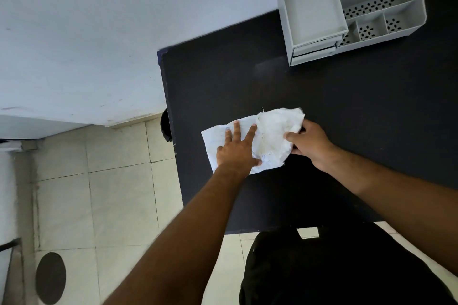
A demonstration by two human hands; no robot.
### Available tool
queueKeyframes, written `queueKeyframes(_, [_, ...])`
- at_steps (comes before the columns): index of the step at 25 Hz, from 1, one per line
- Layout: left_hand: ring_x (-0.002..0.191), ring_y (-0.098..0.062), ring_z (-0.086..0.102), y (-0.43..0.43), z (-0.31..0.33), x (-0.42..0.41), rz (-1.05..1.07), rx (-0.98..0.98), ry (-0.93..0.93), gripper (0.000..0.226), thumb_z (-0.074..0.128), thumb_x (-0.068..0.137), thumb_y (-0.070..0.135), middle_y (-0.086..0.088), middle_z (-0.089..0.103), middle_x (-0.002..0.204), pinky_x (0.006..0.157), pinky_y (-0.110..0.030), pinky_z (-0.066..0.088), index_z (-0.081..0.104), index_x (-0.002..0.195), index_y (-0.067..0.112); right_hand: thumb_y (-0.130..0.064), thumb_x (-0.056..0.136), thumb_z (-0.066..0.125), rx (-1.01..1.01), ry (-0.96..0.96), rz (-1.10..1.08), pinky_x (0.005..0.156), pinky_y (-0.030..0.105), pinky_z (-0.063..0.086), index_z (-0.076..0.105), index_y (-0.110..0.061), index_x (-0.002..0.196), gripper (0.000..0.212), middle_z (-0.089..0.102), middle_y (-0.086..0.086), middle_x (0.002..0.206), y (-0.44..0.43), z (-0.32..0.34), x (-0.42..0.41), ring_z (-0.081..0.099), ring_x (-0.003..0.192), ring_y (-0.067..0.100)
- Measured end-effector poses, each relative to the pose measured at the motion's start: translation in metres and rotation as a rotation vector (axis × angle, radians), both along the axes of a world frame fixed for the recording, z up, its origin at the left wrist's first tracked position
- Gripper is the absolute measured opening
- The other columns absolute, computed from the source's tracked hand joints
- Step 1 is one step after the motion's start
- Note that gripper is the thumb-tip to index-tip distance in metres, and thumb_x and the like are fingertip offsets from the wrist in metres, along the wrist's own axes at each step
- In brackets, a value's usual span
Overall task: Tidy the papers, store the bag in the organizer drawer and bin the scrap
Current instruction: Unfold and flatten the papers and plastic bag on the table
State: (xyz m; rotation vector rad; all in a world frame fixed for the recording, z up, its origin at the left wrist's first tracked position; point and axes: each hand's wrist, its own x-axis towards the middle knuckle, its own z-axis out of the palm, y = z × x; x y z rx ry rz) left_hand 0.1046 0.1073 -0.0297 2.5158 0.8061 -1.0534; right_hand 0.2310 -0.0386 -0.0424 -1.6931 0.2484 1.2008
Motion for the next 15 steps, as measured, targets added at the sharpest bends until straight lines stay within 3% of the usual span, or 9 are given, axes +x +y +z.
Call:
queueKeyframes(4, [0.155, -0.035, -0.006, -0.011, -0.008, -0.003, -0.007, 0.095, -0.031, 0.104, 0.069, 0.089, 0.053, -0.008, -0.017, 0.168, 0.106, -0.053, 0.041, -0.006, 0.159, 0.038, -0.008, 0.086, 0.074, 0.061, 0.13, 0.181, 0.084, 0.044, 0.061, 0.053, -0.024, 0.133, 0.053, 0.066, 0.003, 0.119, -0.008, 0.0, -0.001, 0.068, 0.107, 0.024])
queueKeyframes(6, [0.155, -0.035, -0.005, -0.011, -0.009, -0.003, -0.004, 0.103, -0.036, 0.104, 0.069, 0.088, 0.053, -0.008, -0.016, 0.168, 0.105, -0.053, 0.042, -0.006, 0.159, 0.039, -0.007, 0.086, 0.074, 0.044, 0.123, 0.197, 0.08, 0.042, 0.062, 0.052, -0.023, 0.133, 0.054, 0.065, 0.003, 0.12, -0.007, 0.001, -0.005, 0.069, 0.105, 0.024])
queueKeyframes(11, [0.155, -0.035, -0.006, -0.011, -0.006, 0.002, 0.022, 0.088, -0.019, 0.109, 0.072, 0.087, 0.051, -0.007, -0.017, 0.168, 0.11, -0.054, 0.037, -0.008, 0.159, 0.038, -0.005, 0.091, 0.055, 0.051, 0.059, 0.027, 0.07, 0.038, 0.06, 0.054, -0.019, 0.129, 0.04, 0.066, 0.002, 0.123, -0.01, 0.008, -0.006, 0.066, 0.106, 0.02])
queueKeyframes(15, [0.155, -0.035, -0.008, -0.011, -0.006, 0.001, 0.043, 0.069, -0.018, 0.11, 0.073, 0.087, 0.049, -0.007, -0.019, 0.168, 0.112, -0.055, 0.035, -0.009, 0.159, 0.038, -0.003, 0.091, 0.052, 0.099, 0.122, 0.009, 0.08, 0.043, 0.059, 0.057, -0.02, 0.128, 0.041, 0.068, 0.001, 0.122, -0.023, 0.012, 0.004, 0.067, 0.109, 0.021])
